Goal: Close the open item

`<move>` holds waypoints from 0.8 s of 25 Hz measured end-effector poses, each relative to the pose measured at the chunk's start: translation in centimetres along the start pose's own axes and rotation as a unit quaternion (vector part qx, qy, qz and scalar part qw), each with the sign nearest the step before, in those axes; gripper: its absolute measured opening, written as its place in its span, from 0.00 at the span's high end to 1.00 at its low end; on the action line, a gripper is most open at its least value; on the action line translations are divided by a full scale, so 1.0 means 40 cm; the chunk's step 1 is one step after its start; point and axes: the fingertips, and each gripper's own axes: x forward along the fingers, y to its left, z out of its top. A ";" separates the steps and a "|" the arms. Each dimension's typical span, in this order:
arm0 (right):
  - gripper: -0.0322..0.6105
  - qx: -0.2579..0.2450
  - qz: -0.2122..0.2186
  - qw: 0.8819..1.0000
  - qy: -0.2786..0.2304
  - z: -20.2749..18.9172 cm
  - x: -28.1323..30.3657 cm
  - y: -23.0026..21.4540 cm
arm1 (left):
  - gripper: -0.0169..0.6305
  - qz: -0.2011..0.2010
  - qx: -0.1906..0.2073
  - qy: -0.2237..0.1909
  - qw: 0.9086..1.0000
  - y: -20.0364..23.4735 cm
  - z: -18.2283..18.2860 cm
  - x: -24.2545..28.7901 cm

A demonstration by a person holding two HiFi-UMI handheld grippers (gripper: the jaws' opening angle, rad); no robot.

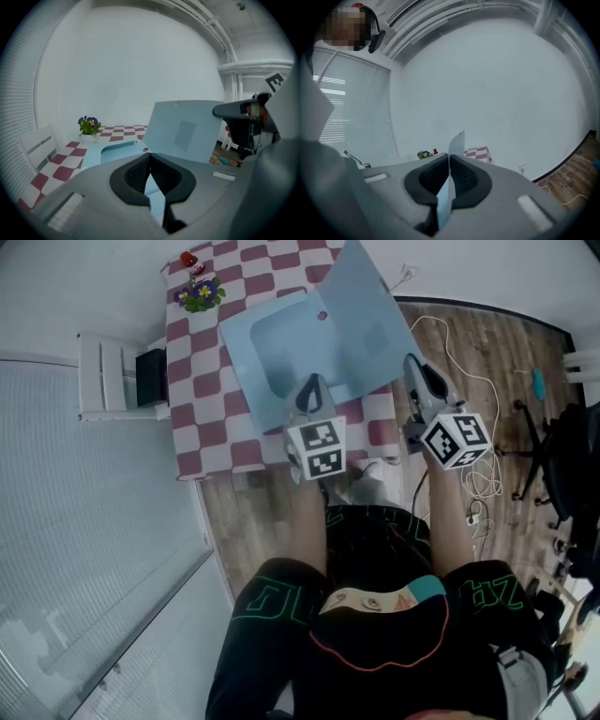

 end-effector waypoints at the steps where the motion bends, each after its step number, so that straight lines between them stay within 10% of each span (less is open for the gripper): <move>1: 0.94 -0.005 0.008 1.000 -0.003 0.006 0.010 0.022 | 0.96 0.005 -0.003 0.002 1.000 0.022 -0.005 -0.008; 20: 0.93 -0.117 0.157 0.980 0.037 -0.063 0.145 0.406 | 0.96 0.098 -0.040 0.000 0.994 0.310 -0.058 -0.148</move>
